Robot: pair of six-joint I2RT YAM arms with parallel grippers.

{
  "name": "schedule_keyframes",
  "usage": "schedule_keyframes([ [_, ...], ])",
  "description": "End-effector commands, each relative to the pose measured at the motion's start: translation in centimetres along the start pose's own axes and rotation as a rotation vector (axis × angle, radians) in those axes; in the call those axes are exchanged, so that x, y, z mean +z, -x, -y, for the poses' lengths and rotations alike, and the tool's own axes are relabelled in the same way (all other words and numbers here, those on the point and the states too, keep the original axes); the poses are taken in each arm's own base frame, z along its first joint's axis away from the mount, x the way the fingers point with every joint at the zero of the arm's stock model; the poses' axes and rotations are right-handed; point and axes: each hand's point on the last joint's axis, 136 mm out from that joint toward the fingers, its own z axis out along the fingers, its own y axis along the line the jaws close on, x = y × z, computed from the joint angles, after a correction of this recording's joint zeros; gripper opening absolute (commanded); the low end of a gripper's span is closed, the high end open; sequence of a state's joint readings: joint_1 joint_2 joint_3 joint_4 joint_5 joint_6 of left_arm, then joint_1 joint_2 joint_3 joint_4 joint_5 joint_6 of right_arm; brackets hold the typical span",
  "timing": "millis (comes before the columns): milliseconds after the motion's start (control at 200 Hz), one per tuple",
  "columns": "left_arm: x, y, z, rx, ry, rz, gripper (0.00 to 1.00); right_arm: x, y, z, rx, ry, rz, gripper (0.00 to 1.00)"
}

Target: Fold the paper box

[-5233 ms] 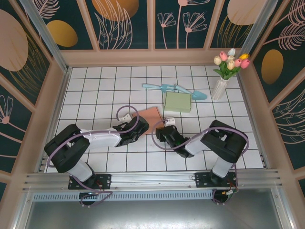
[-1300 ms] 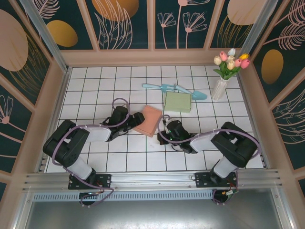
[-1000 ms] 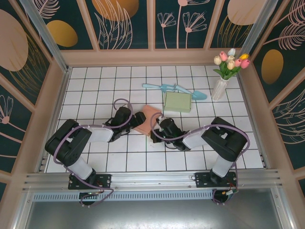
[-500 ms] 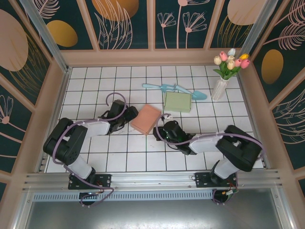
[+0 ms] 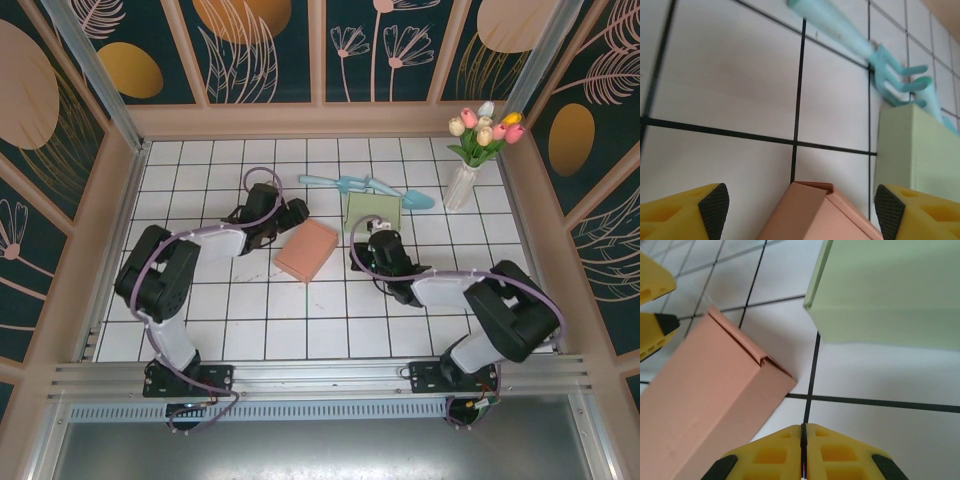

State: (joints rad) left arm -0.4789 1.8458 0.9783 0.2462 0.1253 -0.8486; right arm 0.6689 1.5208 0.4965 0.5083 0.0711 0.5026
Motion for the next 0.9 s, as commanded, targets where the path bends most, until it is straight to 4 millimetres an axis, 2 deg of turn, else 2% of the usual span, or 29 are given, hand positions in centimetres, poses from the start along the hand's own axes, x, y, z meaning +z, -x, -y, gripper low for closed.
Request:
schedule_keyframes([
  [0, 1.4, -0.9, 1.8, 0.015, -0.084, -0.058, 0.79, 1.6, 1.1, -1.5, -0.005, 0.062, 0.014, 0.10],
  [195, 2.9, -2.8, 3.5, 0.037, -0.122, -0.109, 0.79, 5.0, 1.3, -3.1, -0.007, 0.130, -0.010, 0.10],
  [285, 3.5, -3.9, 4.5, 0.039, -0.140, -0.140, 0.78, 5.9, 1.4, -4.1, 0.008, 0.182, -0.009, 0.10],
  [370, 3.7, -4.7, 4.4, 0.001, -0.140, -0.167, 0.78, 5.8, 1.2, -4.8, 0.026, 0.216, -0.003, 0.10],
  [445, 3.5, -4.3, 3.4, -0.024, -0.083, -0.152, 0.78, 5.0, 0.8, -3.9, 0.029, 0.180, 0.007, 0.10],
  [571, 1.3, -1.5, 1.3, -0.027, 0.060, -0.044, 0.79, 2.9, 0.6, -0.3, -0.004, 0.010, 0.038, 0.16],
  [646, -0.8, -0.5, 1.0, -0.034, 0.092, 0.013, 0.80, 1.7, 1.2, 0.5, -0.048, -0.037, 0.060, 0.24],
  [721, -2.9, -0.1, 0.7, -0.061, 0.099, 0.062, 0.80, 0.7, 2.2, 0.2, -0.086, -0.039, 0.091, 0.35],
  [746, -3.1, -1.0, -0.6, -0.072, 0.129, 0.058, 0.80, 0.6, 2.6, 0.0, -0.095, -0.036, 0.100, 0.40],
  [801, -4.8, -1.2, -0.9, -0.097, 0.126, 0.092, 0.80, 0.5, 3.3, -0.5, -0.126, -0.032, 0.110, 0.50],
  [896, -6.6, -3.0, -2.2, -0.131, 0.121, 0.102, 0.80, 1.4, 4.4, -2.3, -0.208, 0.013, 0.092, 0.54],
])
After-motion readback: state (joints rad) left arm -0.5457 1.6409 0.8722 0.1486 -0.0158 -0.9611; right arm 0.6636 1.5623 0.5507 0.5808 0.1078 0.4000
